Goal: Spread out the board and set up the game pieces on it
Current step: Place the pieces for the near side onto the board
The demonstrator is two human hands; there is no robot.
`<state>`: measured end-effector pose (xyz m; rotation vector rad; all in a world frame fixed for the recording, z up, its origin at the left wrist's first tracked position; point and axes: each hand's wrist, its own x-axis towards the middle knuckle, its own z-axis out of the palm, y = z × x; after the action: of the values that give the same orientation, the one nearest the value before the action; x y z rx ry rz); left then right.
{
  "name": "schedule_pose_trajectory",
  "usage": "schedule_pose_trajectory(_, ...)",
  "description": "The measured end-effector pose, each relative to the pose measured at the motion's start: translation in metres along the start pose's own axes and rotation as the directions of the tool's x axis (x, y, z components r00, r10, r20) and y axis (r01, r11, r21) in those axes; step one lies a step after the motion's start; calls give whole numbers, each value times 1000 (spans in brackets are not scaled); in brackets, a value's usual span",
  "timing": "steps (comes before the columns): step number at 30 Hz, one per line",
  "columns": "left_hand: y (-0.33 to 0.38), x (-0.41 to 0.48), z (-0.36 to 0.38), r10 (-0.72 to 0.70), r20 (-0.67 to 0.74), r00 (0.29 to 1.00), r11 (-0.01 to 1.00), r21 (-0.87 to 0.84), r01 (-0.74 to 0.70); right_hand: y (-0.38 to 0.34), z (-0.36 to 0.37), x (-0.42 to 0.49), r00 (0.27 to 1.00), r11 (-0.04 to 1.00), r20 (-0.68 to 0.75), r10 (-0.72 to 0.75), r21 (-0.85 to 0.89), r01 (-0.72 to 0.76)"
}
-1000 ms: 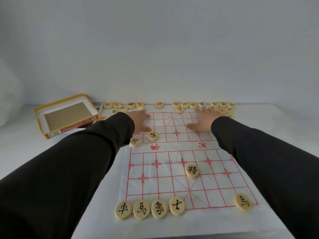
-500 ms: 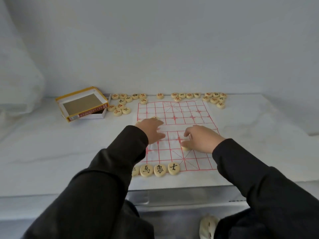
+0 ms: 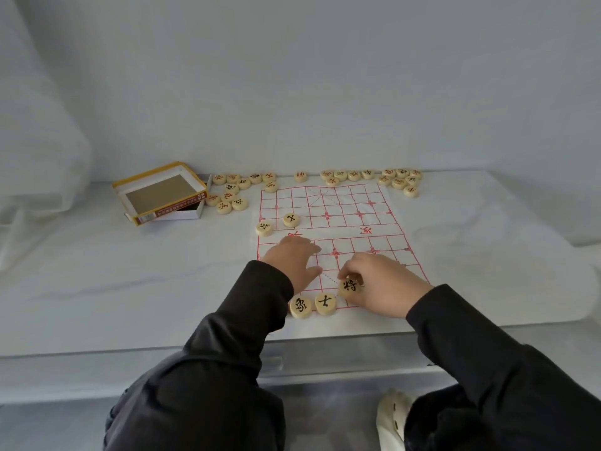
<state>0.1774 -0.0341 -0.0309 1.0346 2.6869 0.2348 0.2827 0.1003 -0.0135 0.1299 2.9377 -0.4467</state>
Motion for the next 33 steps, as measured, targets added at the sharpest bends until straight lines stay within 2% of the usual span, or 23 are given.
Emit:
schedule_pose_trajectory(6, 3, 5, 0, 3, 12, 1000, 1000, -2, -3, -1, 2, -4, 994, 999, 99, -45, -13, 46)
schedule_pose_trajectory(20, 5, 9, 0, -13, 44, 999, 1000, 2, 13, 1, -1, -3, 991, 999, 124, -42, 3, 42)
schedule_pose_trajectory(25, -16, 12, -13, -97, 0, 995, 993, -61, 97, 0, -7, 6, 998, 999, 59, -5, 34, 3)
schedule_pose_trajectory(29, -43, 15, -29, -203, -28, 979, 968, -156, 196, -6, -11, 19, 1000, 1000, 19, -14, 5, 14)
schedule_pose_trajectory(33, -65, 19, -38, -305, -33, 952, 940, -169, 295, -13, -19, 44, 1000, 999, -18, -23, -27, 23)
